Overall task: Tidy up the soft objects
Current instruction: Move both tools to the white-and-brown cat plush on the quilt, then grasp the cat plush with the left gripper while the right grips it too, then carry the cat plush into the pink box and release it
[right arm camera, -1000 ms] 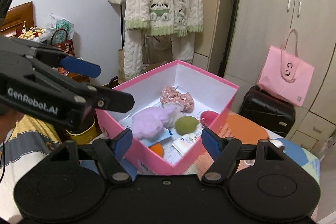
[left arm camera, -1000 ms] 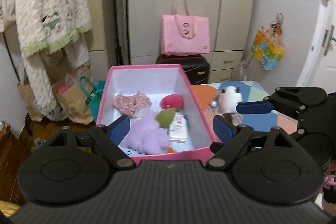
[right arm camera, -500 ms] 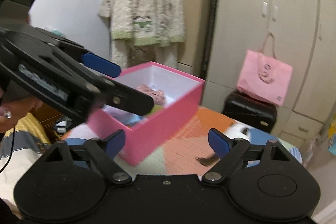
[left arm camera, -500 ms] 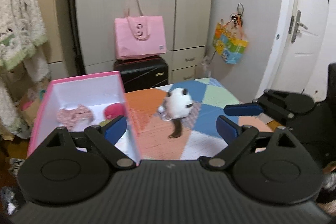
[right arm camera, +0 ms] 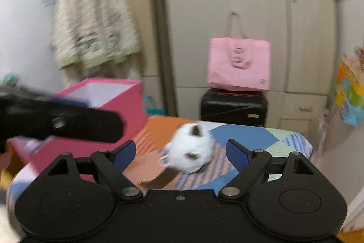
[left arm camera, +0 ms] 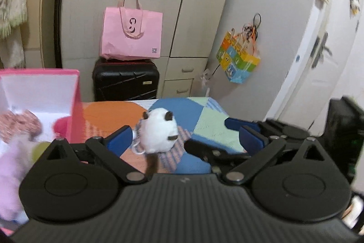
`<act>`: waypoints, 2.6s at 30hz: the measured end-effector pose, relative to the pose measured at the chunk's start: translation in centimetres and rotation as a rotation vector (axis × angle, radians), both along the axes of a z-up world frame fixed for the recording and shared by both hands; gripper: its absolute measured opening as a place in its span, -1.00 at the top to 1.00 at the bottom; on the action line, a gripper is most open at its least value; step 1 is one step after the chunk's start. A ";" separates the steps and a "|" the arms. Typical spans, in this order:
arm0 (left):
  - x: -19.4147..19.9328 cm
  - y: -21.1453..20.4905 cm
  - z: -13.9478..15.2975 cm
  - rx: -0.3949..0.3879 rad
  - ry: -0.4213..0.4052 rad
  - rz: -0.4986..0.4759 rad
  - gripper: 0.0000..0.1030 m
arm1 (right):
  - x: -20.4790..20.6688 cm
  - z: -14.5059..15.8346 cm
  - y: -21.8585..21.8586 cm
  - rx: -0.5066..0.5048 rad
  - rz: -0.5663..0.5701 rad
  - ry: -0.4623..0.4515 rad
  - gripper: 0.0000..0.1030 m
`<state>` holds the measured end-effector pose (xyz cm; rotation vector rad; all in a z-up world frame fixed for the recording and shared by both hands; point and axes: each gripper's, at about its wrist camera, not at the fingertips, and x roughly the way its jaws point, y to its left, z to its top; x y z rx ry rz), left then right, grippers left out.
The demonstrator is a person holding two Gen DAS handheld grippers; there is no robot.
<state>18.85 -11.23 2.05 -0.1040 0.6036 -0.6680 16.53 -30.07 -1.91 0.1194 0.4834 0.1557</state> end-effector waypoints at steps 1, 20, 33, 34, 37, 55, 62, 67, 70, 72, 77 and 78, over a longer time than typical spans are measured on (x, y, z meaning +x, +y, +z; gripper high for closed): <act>0.4 -0.2 -0.4 -0.012 0.010 0.006 -0.96 | 0.7 -0.4 -0.5 0.011 0.002 0.007 -0.73; 8.3 -4.6 -7.1 0.040 0.167 0.123 -0.52 | 7.9 -5.7 -0.4 -0.027 0.192 0.128 -0.60; 8.6 -5.6 -8.8 0.122 0.182 0.127 0.01 | 8.2 -7.1 0.8 -0.061 0.178 0.162 -0.28; 8.5 -5.6 -8.7 0.125 0.176 0.125 0.01 | 8.0 -7.0 0.7 -0.041 0.171 0.167 -0.28; 7.6 -5.5 -8.4 0.137 0.153 0.120 0.01 | 7.4 -6.7 0.6 -0.010 0.156 0.164 -0.27; 0.7 -2.6 -6.4 0.112 0.148 0.053 0.01 | -0.2 -4.4 2.7 0.036 0.105 0.191 -0.27; -3.0 0.2 -5.7 0.094 0.138 0.032 0.04 | -3.8 -3.3 4.9 0.041 0.111 0.194 -0.27; -5.2 2.3 -5.1 0.093 0.139 0.023 0.03 | -6.3 -2.7 6.7 0.051 0.112 0.206 -0.27; -6.3 4.0 -4.8 0.084 0.137 0.017 0.03 | -7.5 -2.1 7.9 0.049 0.125 0.212 -0.27; -7.1 5.2 -4.5 0.076 0.132 0.019 0.03 | -8.2 -1.7 8.9 0.041 0.135 0.205 -0.26; -8.8 8.8 -3.4 0.052 0.124 0.026 0.04 | -9.9 0.0 11.6 0.010 0.183 0.181 -0.26; -9.1 9.4 -3.1 0.048 0.121 0.027 0.04 | -10.2 0.4 12.3 0.002 0.197 0.175 -0.27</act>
